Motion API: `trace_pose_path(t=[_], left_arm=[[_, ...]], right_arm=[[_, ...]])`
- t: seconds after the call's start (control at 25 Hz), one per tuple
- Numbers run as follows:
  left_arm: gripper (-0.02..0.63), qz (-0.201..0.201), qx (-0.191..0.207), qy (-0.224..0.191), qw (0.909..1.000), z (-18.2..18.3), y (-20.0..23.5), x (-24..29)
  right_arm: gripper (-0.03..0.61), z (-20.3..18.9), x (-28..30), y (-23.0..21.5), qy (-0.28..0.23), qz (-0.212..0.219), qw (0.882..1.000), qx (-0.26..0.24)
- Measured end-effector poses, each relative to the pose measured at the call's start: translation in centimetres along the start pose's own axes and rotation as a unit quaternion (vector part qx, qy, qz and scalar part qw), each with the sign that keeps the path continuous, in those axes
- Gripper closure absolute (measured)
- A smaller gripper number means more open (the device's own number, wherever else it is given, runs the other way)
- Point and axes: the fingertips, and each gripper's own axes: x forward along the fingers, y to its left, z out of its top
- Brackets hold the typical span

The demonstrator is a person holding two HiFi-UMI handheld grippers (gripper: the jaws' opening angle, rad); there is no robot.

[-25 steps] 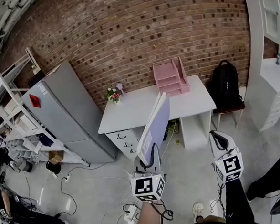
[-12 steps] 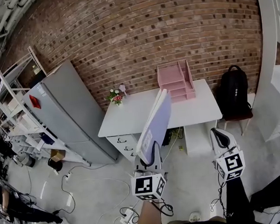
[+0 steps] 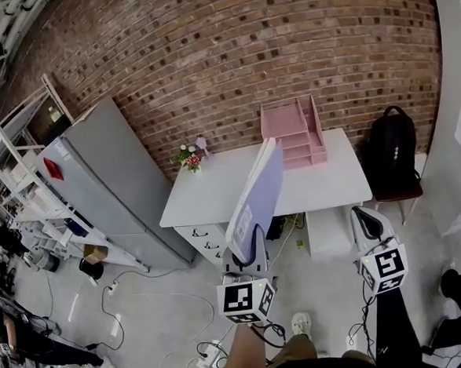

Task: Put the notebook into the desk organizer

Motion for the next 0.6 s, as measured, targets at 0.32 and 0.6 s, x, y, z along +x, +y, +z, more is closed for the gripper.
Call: trace_pose_path(t=[0.32,0.6], left_arm=[[0.578,-0.005,0.004,-0.003,1.0,-2.1,2.9,7.1],[0.578,-0.028,-0.004,-0.007,0.9996,-4.3,6.0,16.7]], right_arm=[[0.577,-2.4,6.8,-2.2,0.007,-0.007,1.0,-0.01],[0.577,-4.0,15.2,-5.7,0.012,-0.028,0.999,-0.018]])
